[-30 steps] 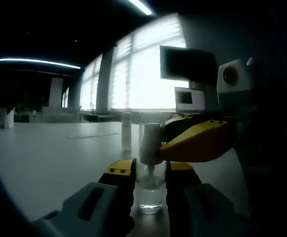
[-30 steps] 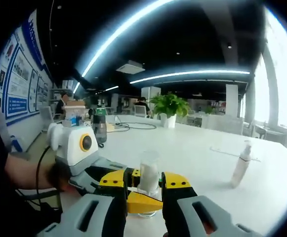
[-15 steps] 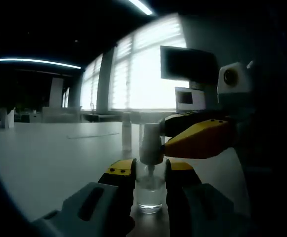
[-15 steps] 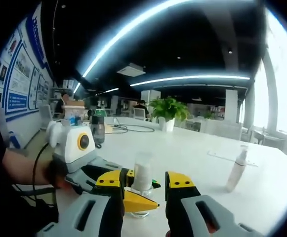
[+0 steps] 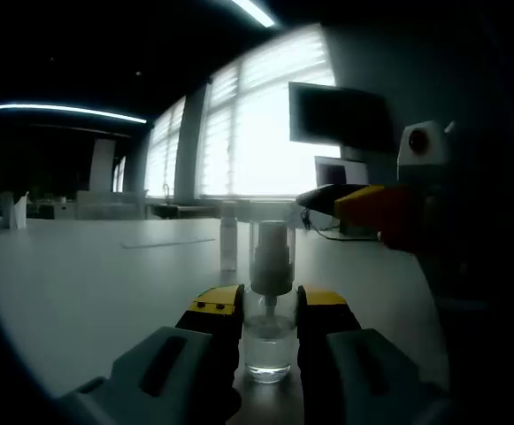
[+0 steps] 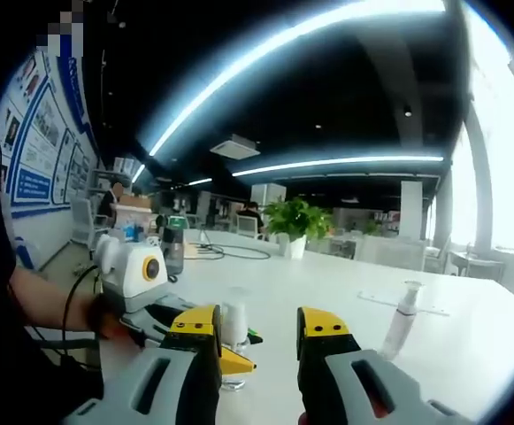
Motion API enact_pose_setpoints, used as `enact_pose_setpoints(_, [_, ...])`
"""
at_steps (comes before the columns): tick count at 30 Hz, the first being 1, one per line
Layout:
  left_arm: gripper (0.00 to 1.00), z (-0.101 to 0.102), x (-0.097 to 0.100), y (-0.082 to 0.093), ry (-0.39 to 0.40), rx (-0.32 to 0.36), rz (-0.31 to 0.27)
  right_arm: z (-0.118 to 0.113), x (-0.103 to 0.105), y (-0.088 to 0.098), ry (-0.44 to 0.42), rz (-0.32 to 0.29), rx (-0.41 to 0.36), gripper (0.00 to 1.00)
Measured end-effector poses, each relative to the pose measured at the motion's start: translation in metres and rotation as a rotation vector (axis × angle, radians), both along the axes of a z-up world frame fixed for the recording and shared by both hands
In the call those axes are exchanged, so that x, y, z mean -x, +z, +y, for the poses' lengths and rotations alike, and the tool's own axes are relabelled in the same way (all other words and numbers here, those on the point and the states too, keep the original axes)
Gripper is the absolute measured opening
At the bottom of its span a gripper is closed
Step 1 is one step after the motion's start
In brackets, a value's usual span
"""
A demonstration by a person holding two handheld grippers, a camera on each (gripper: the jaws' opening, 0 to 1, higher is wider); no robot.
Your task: Clamp pump bottle remove cover press pump head put on cover
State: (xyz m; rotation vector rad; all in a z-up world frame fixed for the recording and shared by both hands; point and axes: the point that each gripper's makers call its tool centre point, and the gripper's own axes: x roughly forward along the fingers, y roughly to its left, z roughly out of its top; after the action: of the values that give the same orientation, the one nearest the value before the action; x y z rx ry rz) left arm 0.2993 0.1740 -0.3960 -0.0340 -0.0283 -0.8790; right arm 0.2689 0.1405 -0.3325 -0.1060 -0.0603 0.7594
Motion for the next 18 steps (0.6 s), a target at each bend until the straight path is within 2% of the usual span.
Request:
enact_pose_setpoints(9, [0.15,0.0,0.001,0.0,0.001,-0.001,-0.001,-0.036,0.0,0.005,-0.047,-0.027,-0.051,0.29])
enact_pose_setpoints(15, [0.15,0.001,-0.001,0.0,0.004,-0.001,-0.001,-0.066,-0.008,-0.003,-0.109,-0.024,-0.08,0.29])
enact_pose_setpoints(18, [0.15,0.001,-0.001,0.0,0.007,-0.002,-0.002,-0.074,-0.008,-0.006,-0.124,-0.017,-0.096,0.29])
